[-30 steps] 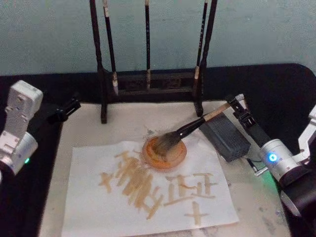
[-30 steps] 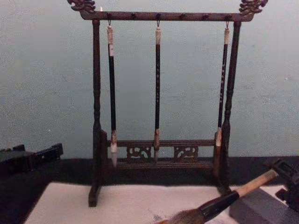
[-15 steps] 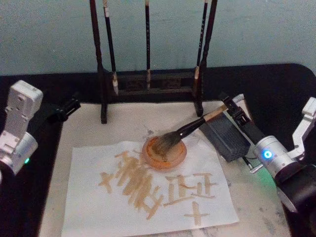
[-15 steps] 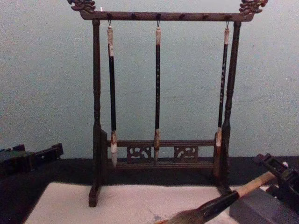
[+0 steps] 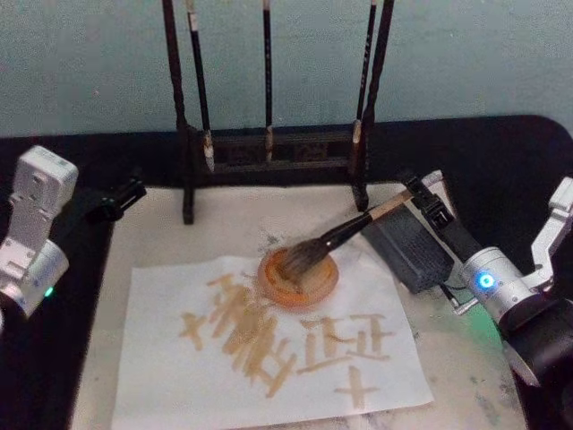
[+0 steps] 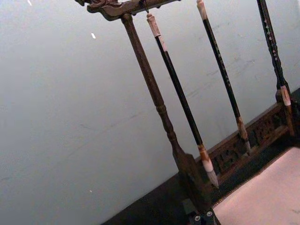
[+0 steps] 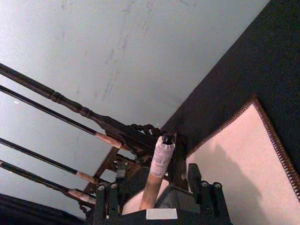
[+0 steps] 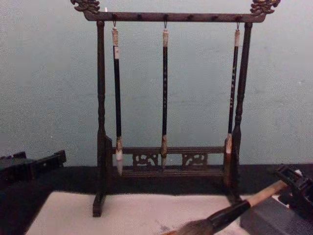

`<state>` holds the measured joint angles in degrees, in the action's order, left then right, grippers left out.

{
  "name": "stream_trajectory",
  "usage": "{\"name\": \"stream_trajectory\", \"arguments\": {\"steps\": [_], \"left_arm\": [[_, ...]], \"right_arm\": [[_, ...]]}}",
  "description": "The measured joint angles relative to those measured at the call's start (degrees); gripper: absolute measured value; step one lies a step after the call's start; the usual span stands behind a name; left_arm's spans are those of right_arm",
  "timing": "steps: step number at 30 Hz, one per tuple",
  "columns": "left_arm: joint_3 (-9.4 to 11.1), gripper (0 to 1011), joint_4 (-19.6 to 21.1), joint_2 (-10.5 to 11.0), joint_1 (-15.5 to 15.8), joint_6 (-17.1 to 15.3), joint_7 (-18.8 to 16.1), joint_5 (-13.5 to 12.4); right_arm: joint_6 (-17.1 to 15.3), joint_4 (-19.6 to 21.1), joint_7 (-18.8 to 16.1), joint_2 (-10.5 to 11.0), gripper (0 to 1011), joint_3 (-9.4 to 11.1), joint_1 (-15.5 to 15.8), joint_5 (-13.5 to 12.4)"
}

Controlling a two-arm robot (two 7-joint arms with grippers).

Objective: Pick up the brush from the inkstone, write on the paper, then place the brush back to its original position.

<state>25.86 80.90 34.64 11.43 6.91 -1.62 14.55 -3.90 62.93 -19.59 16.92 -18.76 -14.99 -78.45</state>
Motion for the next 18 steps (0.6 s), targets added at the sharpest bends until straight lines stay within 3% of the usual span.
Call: {"name": "stream_trajectory", "arguments": {"steps": [10, 17, 18], "left_arm": [[0.00, 1002, 0.00, 0.00, 0.00, 0.00, 0.00, 0.00], [0.00, 1000, 0.00, 0.00, 0.00, 0.00, 0.00, 0.00], [0.00, 1002, 0.00, 0.00, 0.00, 0.00, 0.00, 0.00]], "right_arm": [[0.05, 0.06, 0.07, 0.00, 581, 0.06, 0.06, 0.04], [0.09, 0.10, 0.07, 0.00, 316, 0.11, 0.10, 0.05], [0.09, 0.10, 0.07, 0.00, 316, 0.10, 0.10, 0.05]]}}
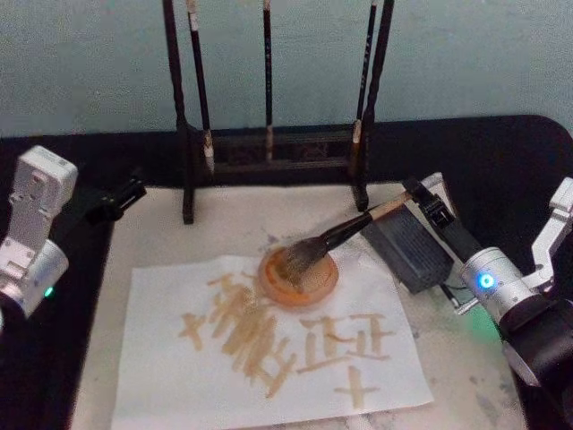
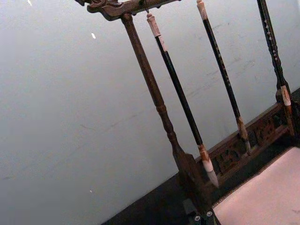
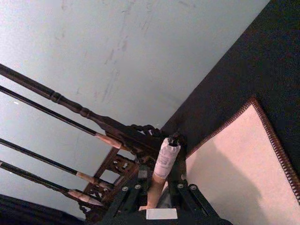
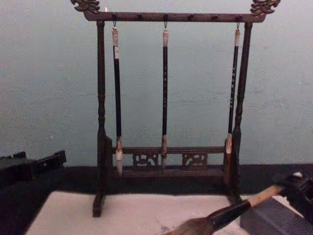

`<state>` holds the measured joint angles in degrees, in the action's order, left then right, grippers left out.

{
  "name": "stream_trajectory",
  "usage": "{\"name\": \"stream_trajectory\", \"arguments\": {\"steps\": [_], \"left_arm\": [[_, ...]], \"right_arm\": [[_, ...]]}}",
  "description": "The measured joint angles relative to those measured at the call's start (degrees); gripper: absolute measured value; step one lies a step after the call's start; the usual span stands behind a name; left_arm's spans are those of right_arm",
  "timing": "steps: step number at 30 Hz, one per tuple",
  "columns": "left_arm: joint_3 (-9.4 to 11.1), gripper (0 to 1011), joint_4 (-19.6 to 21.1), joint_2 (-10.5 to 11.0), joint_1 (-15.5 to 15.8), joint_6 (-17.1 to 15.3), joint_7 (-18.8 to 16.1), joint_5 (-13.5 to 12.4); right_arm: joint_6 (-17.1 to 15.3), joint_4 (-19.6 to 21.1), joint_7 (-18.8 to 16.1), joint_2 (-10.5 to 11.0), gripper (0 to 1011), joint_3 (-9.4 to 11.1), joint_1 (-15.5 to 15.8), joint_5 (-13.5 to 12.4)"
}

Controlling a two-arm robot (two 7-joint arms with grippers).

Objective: Pick up the brush from the inkstone, write on the paper, then place the brush back to its original position.

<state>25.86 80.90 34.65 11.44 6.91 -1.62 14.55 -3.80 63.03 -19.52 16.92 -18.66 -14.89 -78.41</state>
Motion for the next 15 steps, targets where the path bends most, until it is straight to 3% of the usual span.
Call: {"name": "stream_trajectory", "arguments": {"steps": [3, 15], "left_arm": [[0.00, 1002, 0.00, 0.00, 0.00, 0.00, 0.00, 0.00], [0.00, 1002, 0.00, 0.00, 0.00, 0.00, 0.00, 0.00]], "right_arm": [[0.01, 0.05, -0.03, 0.00, 222, 0.00, 0.00, -0.01], [0.01, 0.06, -0.05, 0.00, 204, 0.00, 0.01, -0.01]]}}
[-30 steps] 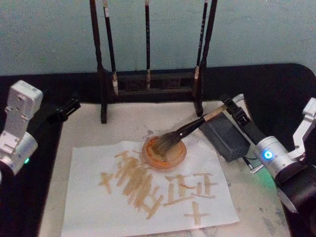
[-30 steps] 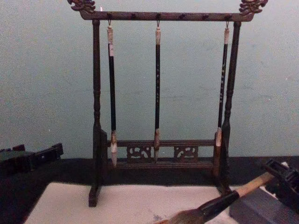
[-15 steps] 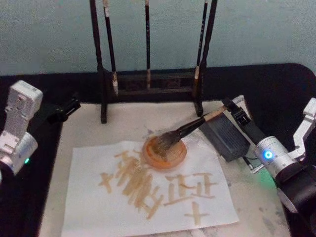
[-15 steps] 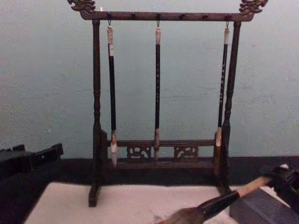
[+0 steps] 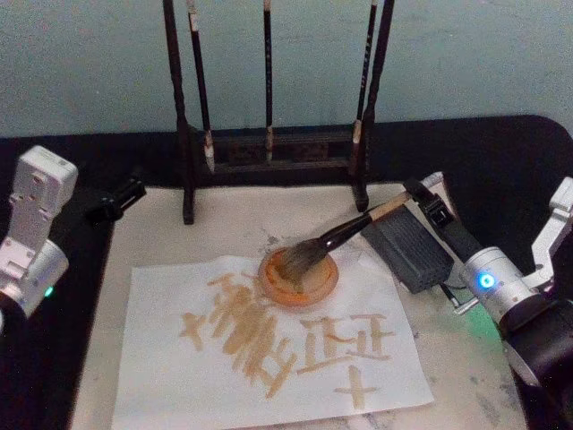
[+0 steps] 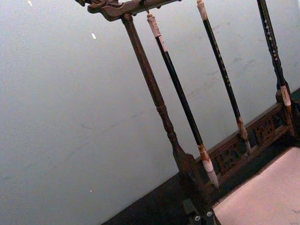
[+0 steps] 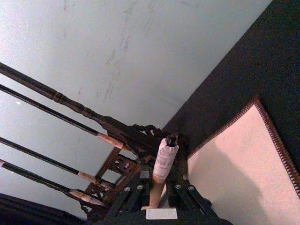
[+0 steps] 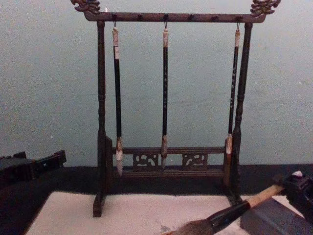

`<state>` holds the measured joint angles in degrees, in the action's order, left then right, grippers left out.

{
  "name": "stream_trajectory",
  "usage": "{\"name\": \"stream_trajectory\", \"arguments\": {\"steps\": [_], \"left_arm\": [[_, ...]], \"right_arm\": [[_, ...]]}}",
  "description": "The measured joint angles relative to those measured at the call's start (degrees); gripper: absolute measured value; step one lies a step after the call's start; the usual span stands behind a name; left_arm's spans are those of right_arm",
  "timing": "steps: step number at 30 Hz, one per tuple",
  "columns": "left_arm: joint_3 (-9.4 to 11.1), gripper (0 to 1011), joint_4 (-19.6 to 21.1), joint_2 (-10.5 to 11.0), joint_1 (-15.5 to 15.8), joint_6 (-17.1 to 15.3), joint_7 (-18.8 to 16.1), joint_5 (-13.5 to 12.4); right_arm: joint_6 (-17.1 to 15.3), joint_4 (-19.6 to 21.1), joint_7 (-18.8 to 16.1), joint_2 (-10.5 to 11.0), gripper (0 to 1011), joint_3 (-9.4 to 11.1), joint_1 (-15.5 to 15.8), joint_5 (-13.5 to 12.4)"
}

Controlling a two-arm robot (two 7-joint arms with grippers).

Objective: Pick up the brush from the inkstone, write on the paper, then place the brush back to its original position.

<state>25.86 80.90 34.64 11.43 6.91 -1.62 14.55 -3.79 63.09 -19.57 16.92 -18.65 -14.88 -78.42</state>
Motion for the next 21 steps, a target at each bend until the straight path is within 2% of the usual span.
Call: {"name": "stream_trajectory", "arguments": {"steps": [18, 21], "left_arm": [[0.00, 1002, 0.00, 0.00, 0.00, 0.00, 0.00, 0.00], [0.00, 1002, 0.00, 0.00, 0.00, 0.00, 0.00, 0.00]], "right_arm": [[-0.01, -0.05, 0.04, 0.00, 204, 0.00, 0.00, 0.01], [0.51, 1.17, 0.13, 0.76, 204, -0.64, 0.19, 1.35]]}}
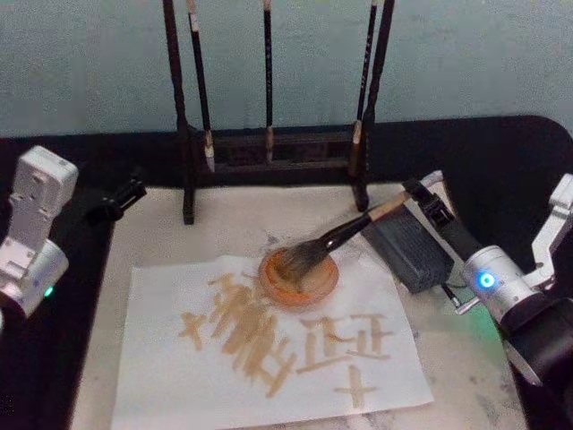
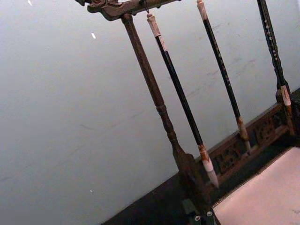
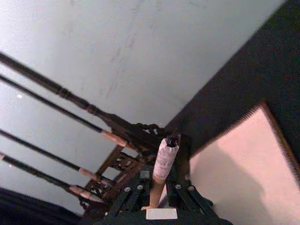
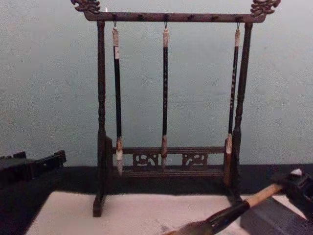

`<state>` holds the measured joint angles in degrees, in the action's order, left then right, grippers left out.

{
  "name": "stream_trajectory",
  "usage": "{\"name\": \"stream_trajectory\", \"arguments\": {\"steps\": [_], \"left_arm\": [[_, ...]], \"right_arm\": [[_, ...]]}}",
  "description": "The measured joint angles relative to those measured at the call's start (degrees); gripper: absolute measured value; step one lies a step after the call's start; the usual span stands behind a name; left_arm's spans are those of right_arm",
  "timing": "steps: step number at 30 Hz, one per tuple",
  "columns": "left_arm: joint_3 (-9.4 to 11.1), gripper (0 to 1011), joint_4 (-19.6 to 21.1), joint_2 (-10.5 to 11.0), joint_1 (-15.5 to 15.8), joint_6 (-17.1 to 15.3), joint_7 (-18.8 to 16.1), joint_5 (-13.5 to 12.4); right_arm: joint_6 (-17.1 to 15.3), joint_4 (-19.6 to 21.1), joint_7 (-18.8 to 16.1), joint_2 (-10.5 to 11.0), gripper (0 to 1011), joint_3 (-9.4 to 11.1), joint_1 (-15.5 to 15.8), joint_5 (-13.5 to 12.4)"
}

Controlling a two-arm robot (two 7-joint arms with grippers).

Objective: Pick up the brush from the inkstone, write on the paper, then place the brush back to its original position.

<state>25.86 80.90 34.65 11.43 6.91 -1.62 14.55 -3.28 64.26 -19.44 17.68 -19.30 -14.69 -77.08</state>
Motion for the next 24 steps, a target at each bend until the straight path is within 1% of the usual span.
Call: {"name": "stream_trajectory", "arguments": {"steps": [7, 10, 24], "left_arm": [[0.00, 1002, 0.00, 0.00, 0.00, 0.00, 0.00, 0.00], [0.00, 1002, 0.00, 0.00, 0.00, 0.00, 0.00, 0.00], [0.00, 1002, 0.00, 0.00, 0.00, 0.00, 0.00, 0.00]], "right_arm": [[0.89, 3.97, 0.00, 1.89, 203, -1.39, 0.78, 3.24], [1.05, 6.41, 0.01, 2.87, 203, -2.10, 1.27, 5.01], [1.23, 13.80, 1.34, 5.31, 198, -3.22, 3.12, 9.76]]}}
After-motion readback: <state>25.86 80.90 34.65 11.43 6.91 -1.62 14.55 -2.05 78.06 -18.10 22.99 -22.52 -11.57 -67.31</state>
